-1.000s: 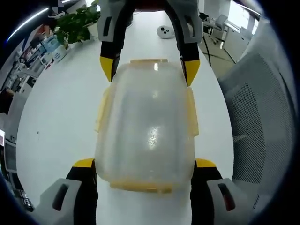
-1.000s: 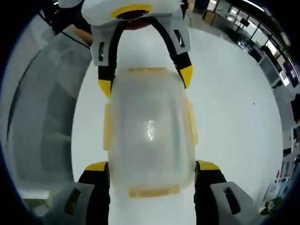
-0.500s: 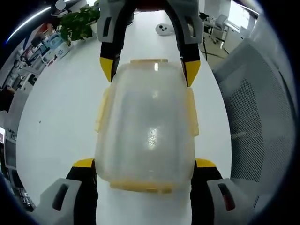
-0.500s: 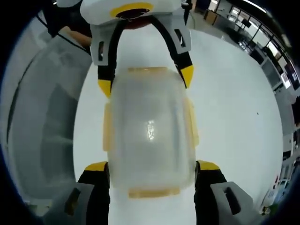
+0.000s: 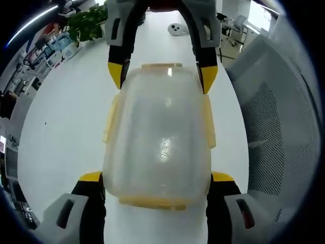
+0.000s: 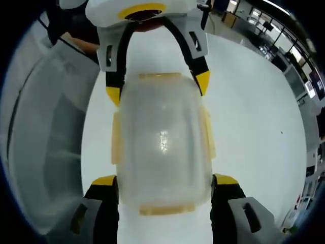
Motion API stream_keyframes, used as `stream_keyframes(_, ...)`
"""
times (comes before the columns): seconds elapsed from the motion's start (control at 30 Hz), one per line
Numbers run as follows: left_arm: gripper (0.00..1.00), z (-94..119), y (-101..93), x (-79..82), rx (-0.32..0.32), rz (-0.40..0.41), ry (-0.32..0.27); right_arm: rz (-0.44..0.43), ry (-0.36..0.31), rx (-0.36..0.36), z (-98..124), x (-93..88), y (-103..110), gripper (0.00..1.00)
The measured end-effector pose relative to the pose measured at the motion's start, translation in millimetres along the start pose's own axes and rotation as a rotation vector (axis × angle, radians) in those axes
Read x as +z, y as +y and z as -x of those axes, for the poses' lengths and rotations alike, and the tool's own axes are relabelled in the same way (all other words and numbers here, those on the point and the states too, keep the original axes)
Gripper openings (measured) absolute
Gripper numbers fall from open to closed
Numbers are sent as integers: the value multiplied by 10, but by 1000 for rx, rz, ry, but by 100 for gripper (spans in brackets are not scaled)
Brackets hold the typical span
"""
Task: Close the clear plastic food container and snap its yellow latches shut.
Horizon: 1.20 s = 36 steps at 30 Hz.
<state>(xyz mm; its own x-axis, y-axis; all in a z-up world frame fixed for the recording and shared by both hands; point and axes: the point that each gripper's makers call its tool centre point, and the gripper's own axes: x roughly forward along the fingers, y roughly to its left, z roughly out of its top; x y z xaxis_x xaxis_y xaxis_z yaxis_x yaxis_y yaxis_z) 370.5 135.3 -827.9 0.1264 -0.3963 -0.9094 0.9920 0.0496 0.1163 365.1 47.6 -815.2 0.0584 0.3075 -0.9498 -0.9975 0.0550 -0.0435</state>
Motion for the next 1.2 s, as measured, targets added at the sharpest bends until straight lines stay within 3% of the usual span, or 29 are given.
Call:
stream_keyframes(0.63, 84, 1, -8, -39, -3, 1, 3, 10, 14, 16, -38, 37, 10, 75)
stream_keyframes(1.2, 85, -33, 220, -61, 4, 2, 0, 5, -10, 22, -66, 81, -205, 75)
